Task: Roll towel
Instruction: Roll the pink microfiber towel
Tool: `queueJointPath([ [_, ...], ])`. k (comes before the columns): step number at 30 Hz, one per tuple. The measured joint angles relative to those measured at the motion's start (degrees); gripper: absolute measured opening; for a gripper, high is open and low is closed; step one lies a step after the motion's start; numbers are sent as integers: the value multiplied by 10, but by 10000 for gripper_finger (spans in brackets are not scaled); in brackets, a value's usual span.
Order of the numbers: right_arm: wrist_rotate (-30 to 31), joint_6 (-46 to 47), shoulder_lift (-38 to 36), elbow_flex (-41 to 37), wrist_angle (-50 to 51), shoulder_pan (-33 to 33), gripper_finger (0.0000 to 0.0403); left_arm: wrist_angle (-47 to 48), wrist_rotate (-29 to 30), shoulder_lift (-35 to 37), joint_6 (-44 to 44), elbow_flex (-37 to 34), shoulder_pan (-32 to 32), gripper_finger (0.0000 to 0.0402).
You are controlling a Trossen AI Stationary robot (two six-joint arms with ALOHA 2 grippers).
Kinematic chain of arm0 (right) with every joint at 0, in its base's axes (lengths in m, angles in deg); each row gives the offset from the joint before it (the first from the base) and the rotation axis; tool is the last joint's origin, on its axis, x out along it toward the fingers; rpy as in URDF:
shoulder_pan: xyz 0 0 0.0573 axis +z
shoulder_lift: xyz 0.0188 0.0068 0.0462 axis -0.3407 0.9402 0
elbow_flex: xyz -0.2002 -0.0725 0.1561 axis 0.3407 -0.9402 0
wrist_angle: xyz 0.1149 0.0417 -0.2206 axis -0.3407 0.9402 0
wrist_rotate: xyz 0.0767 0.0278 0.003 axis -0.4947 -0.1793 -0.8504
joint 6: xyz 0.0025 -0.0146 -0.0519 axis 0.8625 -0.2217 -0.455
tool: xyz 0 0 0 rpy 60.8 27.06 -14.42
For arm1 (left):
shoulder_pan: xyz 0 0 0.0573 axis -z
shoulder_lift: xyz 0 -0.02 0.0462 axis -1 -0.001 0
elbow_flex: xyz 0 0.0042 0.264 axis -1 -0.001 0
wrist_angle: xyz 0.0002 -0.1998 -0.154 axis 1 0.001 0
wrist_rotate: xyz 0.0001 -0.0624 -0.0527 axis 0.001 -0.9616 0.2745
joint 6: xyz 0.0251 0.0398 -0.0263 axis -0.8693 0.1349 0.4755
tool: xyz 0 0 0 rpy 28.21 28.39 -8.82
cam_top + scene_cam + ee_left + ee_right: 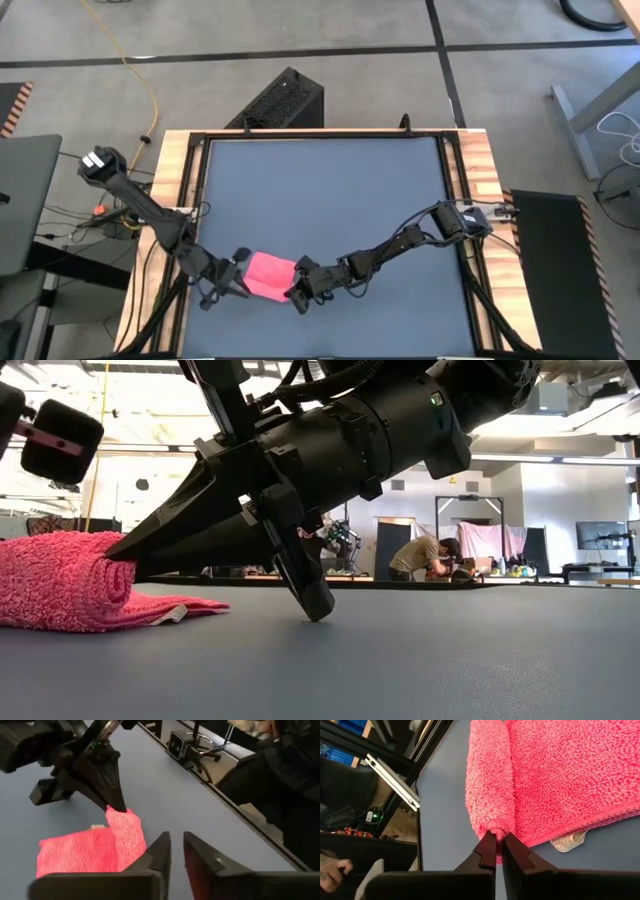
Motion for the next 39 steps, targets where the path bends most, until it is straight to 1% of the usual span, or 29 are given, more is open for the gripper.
queueJointPath([
  [2,0,-1,0,0,0,0,28,-22,4,-21,-13,0,-1,64],
  [5,1,-2,0,0,0,0,28,-43,31,-58,-16,0,-6,105],
  [8,2,-4,0,0,0,0,29,-39,64,-82,13,14,-21,142],
  [11,2,-10,0,0,0,0,29,-42,75,-98,16,30,-29,170],
  [14,2,-11,0,0,0,-3,29,-41,72,-124,12,44,-29,181],
  [24,6,-25,0,0,-1,-6,32,-39,61,-229,51,79,-32,182],
  [28,12,-27,0,0,-3,-7,33,-35,61,-251,63,91,-32,171],
  [31,17,-37,0,0,-5,-7,33,-5,60,-259,97,97,-41,146],
  [34,17,-68,1,0,-5,-6,36,7,51,-261,115,98,-52,106],
  [39,18,-88,2,-2,-14,-4,49,6,24,-261,118,98,-69,21],
])
